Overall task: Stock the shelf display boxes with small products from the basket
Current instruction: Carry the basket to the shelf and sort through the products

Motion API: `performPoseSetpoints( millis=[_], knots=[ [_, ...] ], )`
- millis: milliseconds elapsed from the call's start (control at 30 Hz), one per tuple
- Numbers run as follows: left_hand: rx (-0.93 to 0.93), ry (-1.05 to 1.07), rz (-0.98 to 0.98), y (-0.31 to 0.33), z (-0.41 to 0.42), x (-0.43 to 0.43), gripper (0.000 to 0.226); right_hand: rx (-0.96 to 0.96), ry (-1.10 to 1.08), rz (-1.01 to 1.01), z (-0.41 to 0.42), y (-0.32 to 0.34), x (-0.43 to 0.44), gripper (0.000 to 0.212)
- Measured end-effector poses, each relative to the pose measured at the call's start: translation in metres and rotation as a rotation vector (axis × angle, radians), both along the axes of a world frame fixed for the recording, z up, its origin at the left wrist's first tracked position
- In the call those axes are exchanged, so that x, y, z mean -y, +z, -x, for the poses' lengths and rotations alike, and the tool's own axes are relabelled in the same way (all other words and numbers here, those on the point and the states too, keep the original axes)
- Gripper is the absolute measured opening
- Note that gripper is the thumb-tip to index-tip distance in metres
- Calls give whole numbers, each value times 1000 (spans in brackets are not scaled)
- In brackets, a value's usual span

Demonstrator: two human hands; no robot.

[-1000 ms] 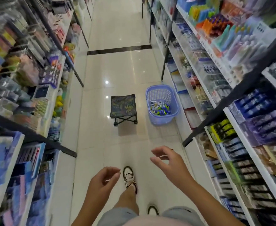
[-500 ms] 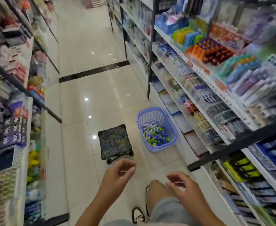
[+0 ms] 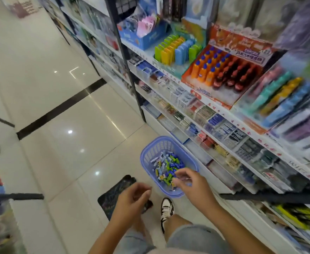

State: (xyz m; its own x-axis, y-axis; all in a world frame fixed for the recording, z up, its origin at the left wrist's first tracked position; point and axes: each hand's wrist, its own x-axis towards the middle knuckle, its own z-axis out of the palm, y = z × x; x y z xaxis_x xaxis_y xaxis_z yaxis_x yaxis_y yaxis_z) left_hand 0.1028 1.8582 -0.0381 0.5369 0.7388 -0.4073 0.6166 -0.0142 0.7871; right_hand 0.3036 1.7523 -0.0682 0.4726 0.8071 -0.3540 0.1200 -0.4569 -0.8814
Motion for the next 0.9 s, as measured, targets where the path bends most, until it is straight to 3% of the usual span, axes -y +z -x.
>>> performPoseSetpoints(
  millis=[100, 233, 433, 667, 900],
  knots=[
    [-133, -156, -268, 3, -26, -53, 15, 3, -80, 72, -14, -9, -19, 10],
    [-37, -248, -25, -15, -69, -102, 6, -14, -216, 176, -25, -33, -33, 12],
    [-135, -390, 80, -84, -109, -176, 14, -4, -355, 370, -23, -94, -57, 22],
    [-249, -675, 89, -269, -166, -257, 12, 2, -552, 555, -46, -256, -98, 40],
    [-416, -934, -50, -463, -231, -264, 32, -74, -578, 709, -59, -453, -123, 56]
  ],
)
